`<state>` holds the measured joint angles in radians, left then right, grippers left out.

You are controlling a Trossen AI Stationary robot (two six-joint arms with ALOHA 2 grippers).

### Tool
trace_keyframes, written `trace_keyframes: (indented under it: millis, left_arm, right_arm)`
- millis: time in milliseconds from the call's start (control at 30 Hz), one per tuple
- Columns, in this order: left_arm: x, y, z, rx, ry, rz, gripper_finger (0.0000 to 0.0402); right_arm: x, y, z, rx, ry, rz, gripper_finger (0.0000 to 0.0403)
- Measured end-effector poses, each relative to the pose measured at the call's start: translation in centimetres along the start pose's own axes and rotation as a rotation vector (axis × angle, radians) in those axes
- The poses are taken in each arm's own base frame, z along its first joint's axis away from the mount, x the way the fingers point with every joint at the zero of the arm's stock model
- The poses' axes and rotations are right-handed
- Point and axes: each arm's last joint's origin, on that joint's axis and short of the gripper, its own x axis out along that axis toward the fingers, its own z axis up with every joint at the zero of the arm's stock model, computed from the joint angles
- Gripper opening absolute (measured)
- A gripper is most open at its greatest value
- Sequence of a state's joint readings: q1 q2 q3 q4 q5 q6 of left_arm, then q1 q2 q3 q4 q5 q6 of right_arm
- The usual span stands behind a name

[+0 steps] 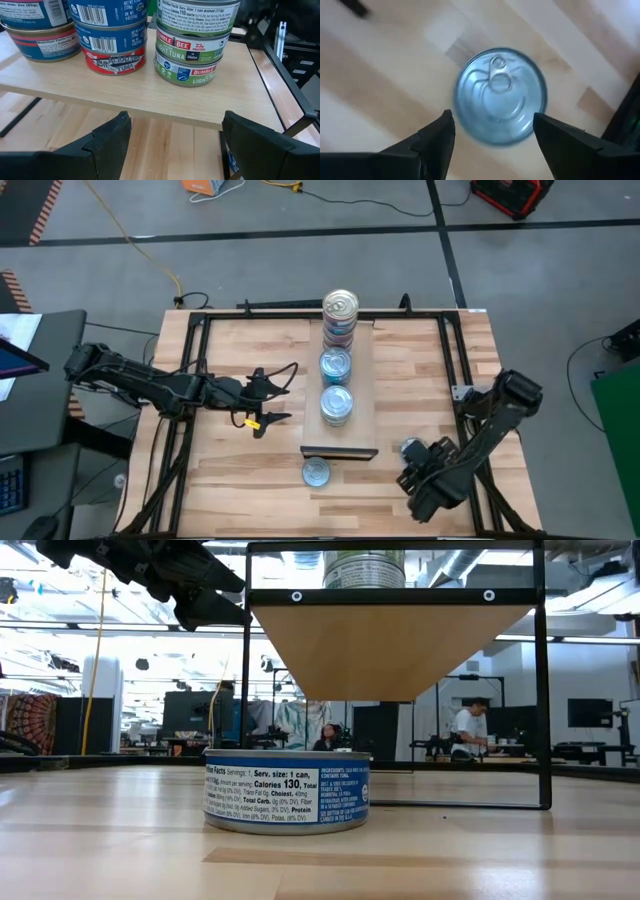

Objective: Stack canned seafood by type on shelf
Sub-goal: Stack the green tuna can on the shelf on top of the yellow and blue tuna can

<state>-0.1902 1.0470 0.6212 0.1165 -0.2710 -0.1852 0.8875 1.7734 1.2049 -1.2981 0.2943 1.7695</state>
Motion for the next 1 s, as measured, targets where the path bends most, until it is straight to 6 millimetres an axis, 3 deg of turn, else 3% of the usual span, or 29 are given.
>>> trace_keyframes:
  millis: [200,400,567,867,1000]
  left_arm:
    - [0.0,-0.1,0.0,-0.012,0.003,-0.019,0.0302]
    - [0.0,-0.1,0.0,-0.021,0.003,-0.025,0.0302]
    - [0.0,-0.1,0.0,-0.014,0.001,-0.024,0.0302]
    - [0.0,-0.1,0.0,-0.014,-0.001,-0.024,0.0302]
    - [0.0,-0.1,0.0,-0.014,0.002,-0.024,0.0302]
  right_arm:
    - [2.6,1.4,-1.1,-0.073,-0.005,-0.113,0.0301]
    - [3.6,2.2,-1.8,-0.113,0.012,-0.124,0.0301]
    - [4.5,2.6,-2.1,-0.265,-0.029,-0.153,0.0301]
    - [4.8,0.6,1.6,-0.355,-0.274,-0.433,0.0302]
    - [6.3,-0.7,3.4,-0.385,-0.293,-0.514,0.0302]
